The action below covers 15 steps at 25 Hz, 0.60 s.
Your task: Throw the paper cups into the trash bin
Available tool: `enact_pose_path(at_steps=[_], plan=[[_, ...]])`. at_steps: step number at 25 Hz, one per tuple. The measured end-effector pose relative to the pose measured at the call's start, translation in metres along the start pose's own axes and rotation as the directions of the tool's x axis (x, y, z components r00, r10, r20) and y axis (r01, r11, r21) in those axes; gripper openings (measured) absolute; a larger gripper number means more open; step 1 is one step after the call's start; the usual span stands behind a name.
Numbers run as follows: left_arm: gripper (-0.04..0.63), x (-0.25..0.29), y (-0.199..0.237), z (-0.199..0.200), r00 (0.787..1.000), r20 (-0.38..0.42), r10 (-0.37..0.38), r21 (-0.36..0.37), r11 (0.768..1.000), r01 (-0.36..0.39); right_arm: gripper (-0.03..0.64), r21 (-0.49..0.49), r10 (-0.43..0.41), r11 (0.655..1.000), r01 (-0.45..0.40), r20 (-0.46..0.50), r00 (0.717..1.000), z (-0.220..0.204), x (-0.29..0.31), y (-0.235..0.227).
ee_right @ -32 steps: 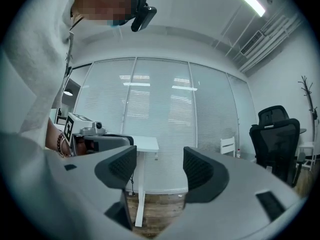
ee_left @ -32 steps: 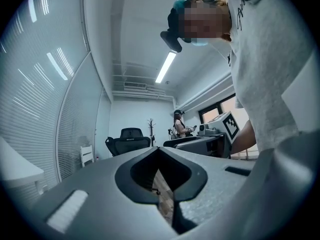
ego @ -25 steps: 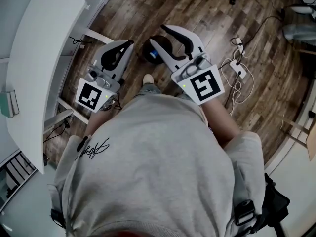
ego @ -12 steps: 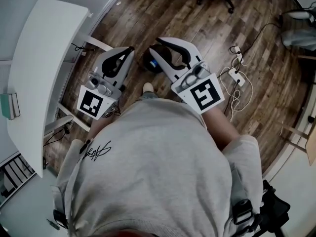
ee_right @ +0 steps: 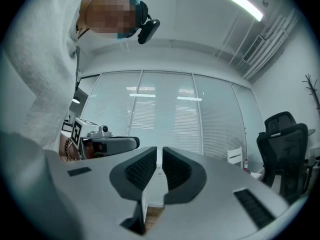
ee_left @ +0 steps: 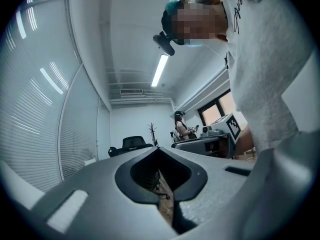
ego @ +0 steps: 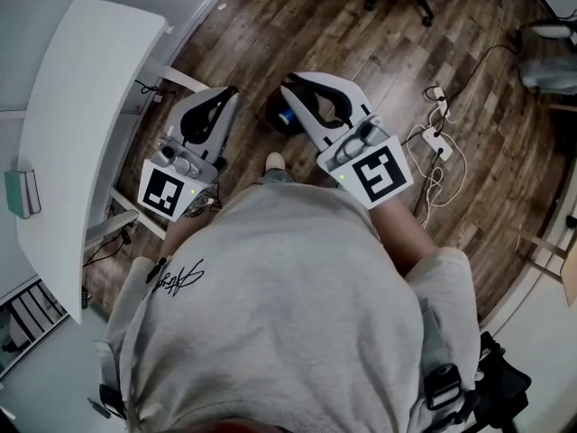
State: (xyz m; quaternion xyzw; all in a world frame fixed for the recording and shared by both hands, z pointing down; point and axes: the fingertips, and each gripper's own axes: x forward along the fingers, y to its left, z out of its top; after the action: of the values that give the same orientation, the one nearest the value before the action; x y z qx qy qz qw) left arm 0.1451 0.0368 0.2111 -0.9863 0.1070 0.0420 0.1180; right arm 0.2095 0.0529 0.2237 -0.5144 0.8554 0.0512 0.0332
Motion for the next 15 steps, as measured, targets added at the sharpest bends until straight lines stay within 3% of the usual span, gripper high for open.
enact_pose_path(at_steps=[15], plan=[[0.000, 0.0019, 0.0019, 0.0015, 1.000, 0.023, -0.002, -0.034, 0.999, 0.003, 0.011, -0.019, -0.006, 1.000, 0.006, -0.016, 1.000, 0.0002, -0.0019, -0.0023]])
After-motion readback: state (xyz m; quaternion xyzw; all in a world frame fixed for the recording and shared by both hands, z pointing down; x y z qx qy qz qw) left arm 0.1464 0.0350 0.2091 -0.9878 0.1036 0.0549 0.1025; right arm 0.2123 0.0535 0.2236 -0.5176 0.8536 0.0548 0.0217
